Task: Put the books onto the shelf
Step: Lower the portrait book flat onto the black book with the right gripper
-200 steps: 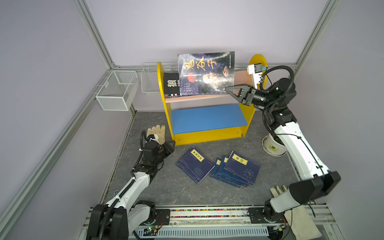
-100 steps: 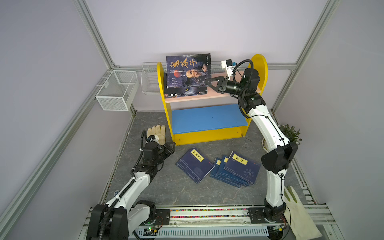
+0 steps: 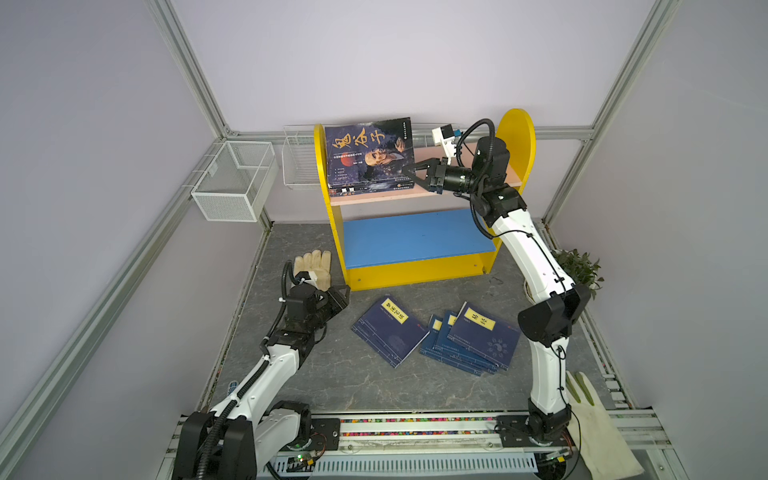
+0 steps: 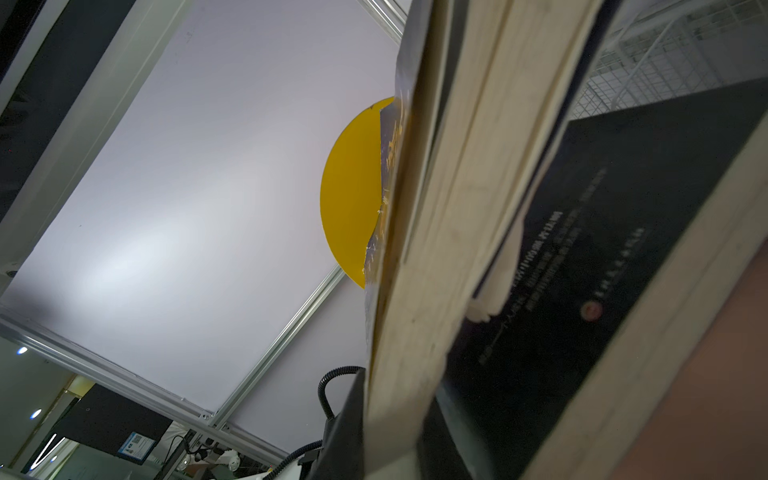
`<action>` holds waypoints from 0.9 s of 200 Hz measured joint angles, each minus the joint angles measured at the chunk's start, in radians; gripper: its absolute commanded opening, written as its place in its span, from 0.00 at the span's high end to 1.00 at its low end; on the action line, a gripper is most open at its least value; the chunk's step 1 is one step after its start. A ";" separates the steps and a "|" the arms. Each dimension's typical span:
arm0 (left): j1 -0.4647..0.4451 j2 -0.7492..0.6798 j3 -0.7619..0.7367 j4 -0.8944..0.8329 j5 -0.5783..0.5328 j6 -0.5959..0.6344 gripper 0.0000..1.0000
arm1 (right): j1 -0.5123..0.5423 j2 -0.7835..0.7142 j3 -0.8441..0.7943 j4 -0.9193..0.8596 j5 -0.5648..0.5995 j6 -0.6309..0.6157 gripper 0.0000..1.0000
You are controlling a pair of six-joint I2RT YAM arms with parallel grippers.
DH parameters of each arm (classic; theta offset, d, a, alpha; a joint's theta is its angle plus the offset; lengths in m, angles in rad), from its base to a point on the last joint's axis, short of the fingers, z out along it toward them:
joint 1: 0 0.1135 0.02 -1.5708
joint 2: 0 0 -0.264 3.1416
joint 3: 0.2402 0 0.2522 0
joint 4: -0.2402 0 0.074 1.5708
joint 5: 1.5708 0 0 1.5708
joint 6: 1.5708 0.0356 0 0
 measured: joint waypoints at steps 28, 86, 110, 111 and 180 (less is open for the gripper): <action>0.000 -0.003 0.000 -0.006 -0.001 0.000 0.44 | 0.006 0.005 0.026 -0.042 0.044 -0.056 0.38; 0.000 -0.022 0.000 -0.016 -0.009 0.000 0.44 | 0.034 -0.009 0.054 -0.110 0.172 -0.192 0.22; 0.000 -0.032 0.000 -0.019 -0.016 0.000 0.44 | 0.056 -0.009 0.087 -0.176 0.242 -0.262 0.21; 0.000 -0.032 0.000 -0.020 -0.016 0.000 0.44 | 0.056 -0.009 0.088 -0.179 0.245 -0.264 0.21; 0.000 -0.035 0.000 -0.032 -0.030 0.000 0.44 | 0.164 -0.022 0.136 -0.337 0.605 -0.536 0.19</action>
